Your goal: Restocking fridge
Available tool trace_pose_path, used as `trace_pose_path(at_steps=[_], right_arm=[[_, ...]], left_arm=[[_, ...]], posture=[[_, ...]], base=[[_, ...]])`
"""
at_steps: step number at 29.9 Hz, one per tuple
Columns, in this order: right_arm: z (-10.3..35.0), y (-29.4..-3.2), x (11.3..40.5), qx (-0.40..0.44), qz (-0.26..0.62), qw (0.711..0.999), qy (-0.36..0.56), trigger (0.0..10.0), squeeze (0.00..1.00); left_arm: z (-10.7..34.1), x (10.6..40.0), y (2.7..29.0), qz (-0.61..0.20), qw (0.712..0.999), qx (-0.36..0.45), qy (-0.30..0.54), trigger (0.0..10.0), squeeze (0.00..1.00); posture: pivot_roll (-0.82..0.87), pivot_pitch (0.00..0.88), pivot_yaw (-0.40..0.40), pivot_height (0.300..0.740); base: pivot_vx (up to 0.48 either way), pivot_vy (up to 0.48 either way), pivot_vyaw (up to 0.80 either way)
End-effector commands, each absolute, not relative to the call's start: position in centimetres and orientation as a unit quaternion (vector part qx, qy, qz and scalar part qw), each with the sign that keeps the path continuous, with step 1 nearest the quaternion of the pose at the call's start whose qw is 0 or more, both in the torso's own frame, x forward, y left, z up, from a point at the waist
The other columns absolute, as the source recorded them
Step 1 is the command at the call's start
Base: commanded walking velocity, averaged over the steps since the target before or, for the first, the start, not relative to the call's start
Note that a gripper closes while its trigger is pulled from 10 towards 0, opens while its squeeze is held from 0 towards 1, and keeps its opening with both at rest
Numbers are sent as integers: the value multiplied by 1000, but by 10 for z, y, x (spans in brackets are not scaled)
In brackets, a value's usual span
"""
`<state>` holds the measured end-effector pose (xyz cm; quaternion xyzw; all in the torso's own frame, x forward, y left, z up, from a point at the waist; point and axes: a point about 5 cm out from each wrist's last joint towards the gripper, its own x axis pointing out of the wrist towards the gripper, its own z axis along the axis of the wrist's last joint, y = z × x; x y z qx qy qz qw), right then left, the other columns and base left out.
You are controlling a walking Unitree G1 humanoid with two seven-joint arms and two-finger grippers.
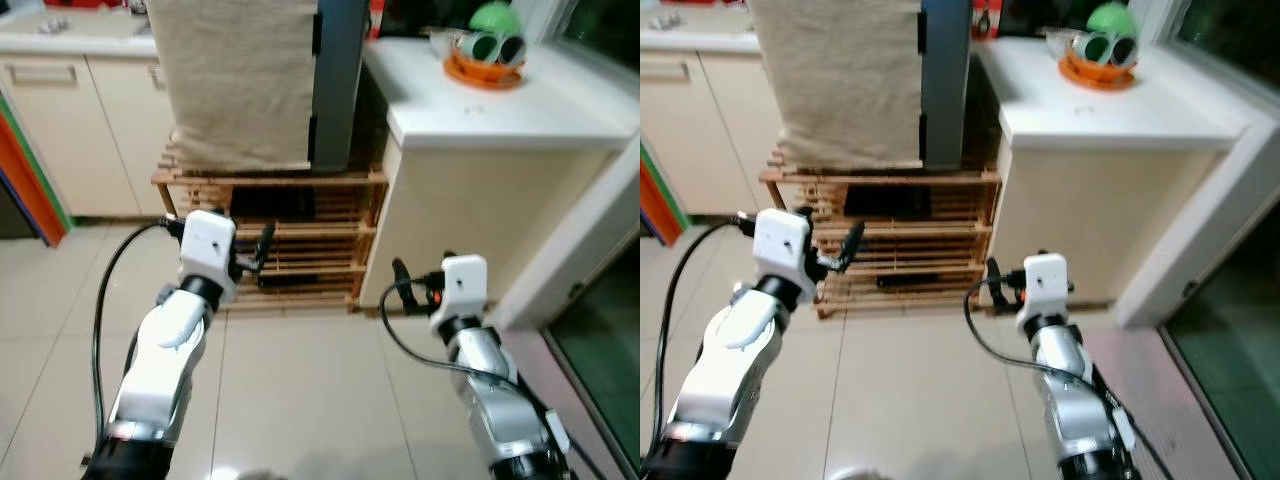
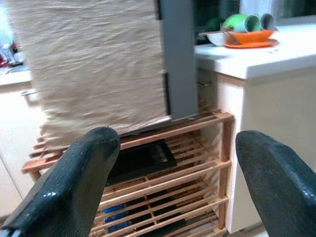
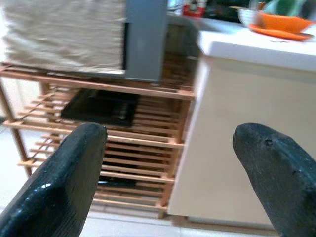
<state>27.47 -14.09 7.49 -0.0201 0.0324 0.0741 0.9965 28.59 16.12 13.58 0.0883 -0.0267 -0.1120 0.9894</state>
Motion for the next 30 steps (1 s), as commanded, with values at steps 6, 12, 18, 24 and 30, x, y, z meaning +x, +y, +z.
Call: trace_pose_path(at_steps=[6,12,18,24,30], right_arm=[[77,-140,277,-23,78,996,26,10000,0],[82,-140,278,-20,74,997,9,10000,0],[82,-139,278,-21,76,997,8,10000,0],[82,-137,279,-22,79,997,6,10000,0],[82,-136,280,-23,82,996,7,10000,0]], left_arm=[[132,287,163,-106,991,81,-16,10000,0],[133,287,164,-106,991,79,-17,10000,0],[134,289,163,-108,990,86,-20,10000,0],[135,289,163,-111,990,87,-23,10000,0],[134,288,164,-112,989,91,-20,10000,0]], posture=[[22,0,-18,740],[19,0,-14,740],[21,0,-13,740],[25,0,-12,740],[30,0,-15,740]], base=[[389,281,0],[391,278,0],[401,186,0],[443,0,0],[443,0,0]])
